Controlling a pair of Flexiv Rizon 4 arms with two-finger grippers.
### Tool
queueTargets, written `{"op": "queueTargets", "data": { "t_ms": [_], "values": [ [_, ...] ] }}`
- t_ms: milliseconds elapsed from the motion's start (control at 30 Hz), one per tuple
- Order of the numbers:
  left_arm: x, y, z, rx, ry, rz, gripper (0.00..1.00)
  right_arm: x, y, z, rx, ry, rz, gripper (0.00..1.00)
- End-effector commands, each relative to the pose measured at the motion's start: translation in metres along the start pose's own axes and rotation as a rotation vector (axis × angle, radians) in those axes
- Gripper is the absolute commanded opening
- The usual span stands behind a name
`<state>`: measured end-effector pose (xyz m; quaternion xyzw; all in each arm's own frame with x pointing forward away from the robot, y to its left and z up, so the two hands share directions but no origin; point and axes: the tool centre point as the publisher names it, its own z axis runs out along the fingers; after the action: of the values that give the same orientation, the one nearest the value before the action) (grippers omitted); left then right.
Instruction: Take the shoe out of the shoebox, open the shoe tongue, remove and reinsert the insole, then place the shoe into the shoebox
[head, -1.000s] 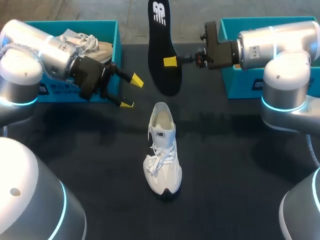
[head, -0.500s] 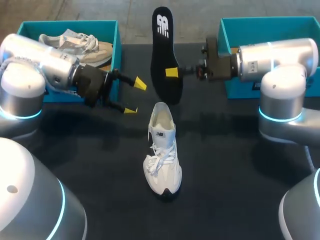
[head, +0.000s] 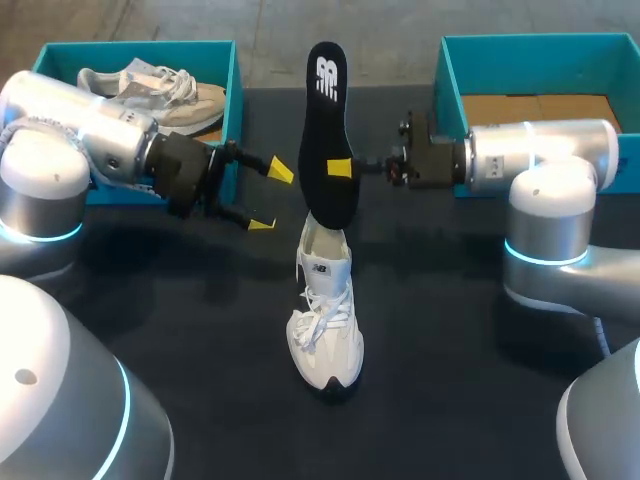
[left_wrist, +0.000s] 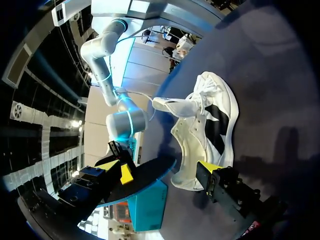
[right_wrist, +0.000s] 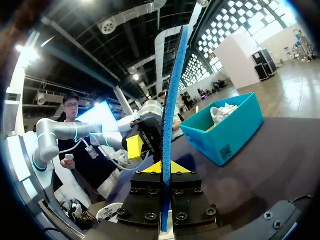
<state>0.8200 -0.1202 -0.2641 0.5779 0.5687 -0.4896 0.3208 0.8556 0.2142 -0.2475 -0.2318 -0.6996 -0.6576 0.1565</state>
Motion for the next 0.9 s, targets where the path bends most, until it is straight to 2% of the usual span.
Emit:
{"op": "queueTargets", "data": {
  "t_ms": [33,533,633,667,900],
  "values": [
    [0.000,-0.004,0.000,-0.006,0.000,0.002,1.00,-0.006,-0.004,0.010,-0.006,0.007,0.003,0.00],
    [0.000,-0.001,0.005,0.000,-0.001,0.013,1.00,-0.012,-0.022,0.016,-0.016,0.021,0.012,0.00],
    [0.000,0.002,0.006,0.061,-0.037,-0.033,1.00,-0.013,-0.025,0.017,-0.016,0.023,0.015,0.00],
    [-0.001,0.002,0.006,0.075,-0.012,-0.055,1.00,-0.013,-0.026,0.017,-0.016,0.024,0.018,0.00],
    [0.000,0.001,0.004,0.122,0.023,-0.194,1.00,-0.013,-0.026,0.017,-0.011,0.024,0.027,0.00]
  ]
}}
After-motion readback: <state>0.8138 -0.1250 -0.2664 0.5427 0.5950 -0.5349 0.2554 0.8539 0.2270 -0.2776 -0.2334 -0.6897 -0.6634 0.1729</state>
